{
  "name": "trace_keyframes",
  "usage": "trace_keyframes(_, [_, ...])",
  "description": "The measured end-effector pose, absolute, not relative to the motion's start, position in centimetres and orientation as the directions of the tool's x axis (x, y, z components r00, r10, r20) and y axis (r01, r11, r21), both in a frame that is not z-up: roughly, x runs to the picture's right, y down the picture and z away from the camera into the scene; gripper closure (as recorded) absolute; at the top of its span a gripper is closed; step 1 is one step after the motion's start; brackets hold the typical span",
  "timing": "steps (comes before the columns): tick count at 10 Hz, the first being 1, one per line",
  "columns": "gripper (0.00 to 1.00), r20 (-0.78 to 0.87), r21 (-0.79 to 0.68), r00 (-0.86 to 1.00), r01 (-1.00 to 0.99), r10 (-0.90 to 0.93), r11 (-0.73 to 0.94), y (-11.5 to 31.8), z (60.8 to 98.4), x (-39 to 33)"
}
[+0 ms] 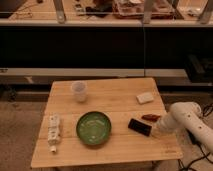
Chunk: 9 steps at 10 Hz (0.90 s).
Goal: Push the eraser across the table
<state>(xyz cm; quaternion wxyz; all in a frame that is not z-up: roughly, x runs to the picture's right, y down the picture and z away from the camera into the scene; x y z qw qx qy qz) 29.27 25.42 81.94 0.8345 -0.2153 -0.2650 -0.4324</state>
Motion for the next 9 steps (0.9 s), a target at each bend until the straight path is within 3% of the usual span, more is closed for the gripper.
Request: trace_keyframes(9, [1.0,0.648,-0.086,0.45,0.845,-0.614,0.528,24.9,82.9,27.1])
